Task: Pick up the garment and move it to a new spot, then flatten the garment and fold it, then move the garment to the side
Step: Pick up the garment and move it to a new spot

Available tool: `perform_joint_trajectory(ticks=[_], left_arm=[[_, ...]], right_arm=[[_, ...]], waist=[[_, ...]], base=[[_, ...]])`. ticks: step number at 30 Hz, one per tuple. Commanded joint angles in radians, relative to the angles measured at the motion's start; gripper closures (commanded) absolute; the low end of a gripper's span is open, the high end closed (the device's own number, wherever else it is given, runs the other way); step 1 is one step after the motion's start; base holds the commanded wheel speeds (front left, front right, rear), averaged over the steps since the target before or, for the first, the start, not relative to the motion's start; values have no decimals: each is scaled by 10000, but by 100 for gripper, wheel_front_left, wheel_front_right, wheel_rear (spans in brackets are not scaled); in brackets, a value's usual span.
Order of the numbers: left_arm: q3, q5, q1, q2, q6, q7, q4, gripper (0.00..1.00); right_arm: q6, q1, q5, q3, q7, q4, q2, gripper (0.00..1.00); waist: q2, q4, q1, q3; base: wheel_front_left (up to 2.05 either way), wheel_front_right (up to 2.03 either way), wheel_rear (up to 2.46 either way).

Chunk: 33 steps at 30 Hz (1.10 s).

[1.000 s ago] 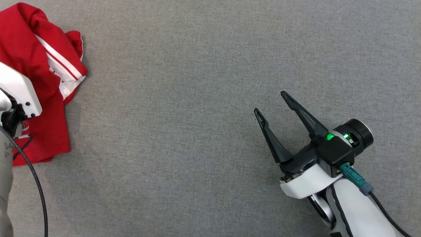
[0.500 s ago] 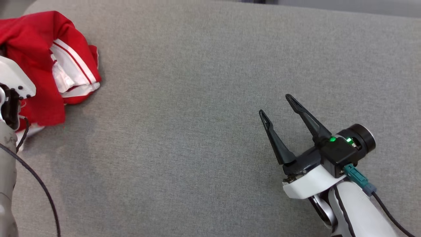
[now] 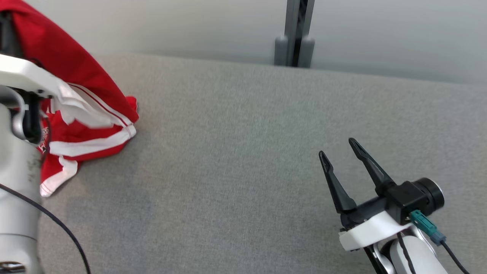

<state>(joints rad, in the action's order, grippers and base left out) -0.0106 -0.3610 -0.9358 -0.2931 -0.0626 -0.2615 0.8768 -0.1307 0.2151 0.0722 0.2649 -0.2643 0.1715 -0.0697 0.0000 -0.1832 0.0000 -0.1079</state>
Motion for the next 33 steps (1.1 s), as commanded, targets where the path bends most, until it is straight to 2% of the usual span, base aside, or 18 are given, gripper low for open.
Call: perform_joint_trajectory(ticks=[1, 7, 16, 21, 27, 31, 33], left_arm=[[102, -14, 197, 122, -61, -38, -286, 100], [110, 115, 909, 952, -406, -36, -1653, 100], [-984, 51, 1505, 2016, -645, -30, -2167, 100], [-1738, -366, 1780, 2322, -692, -30, -2547, 100], [-2927, -1148, 2170, 2403, -592, -31, -2754, 100], [-3580, -1093, 2558, 2397, -223, -29, -2137, 100], [-3828, -924, 2750, 2346, -230, 22, -1434, 100]], right_arm=[[-1, -130, 76, -112, -12, -30, -6, 0], [-1, -475, 48, -614, -12, -174, 71, 0], [-1, -562, -25, -1196, -12, -496, 123, 0], [-1, -481, -34, -1342, -12, -559, 140, 0], [-1, -489, 2, -1409, -12, -551, 158, 0], [-1, -508, 64, -1376, -12, -553, 167, 0], [-1, -540, 92, -1343, -12, -548, 171, 0]], waist=[[0, 172, 0, 618], [0, 718, 0, 1231], [0, 2176, 0, 1403], [0, 3229, 0, 1293], [0, 4236, 0, 1097], [0, 4699, 0, 960], [0, 4839, 0, 919]], base=[[0, 0, 0], [0, 0, 0], [0, 0, 0], [0, 0, 0], [0, 0, 0], [0, 0, 0], [0, 0, 0]])
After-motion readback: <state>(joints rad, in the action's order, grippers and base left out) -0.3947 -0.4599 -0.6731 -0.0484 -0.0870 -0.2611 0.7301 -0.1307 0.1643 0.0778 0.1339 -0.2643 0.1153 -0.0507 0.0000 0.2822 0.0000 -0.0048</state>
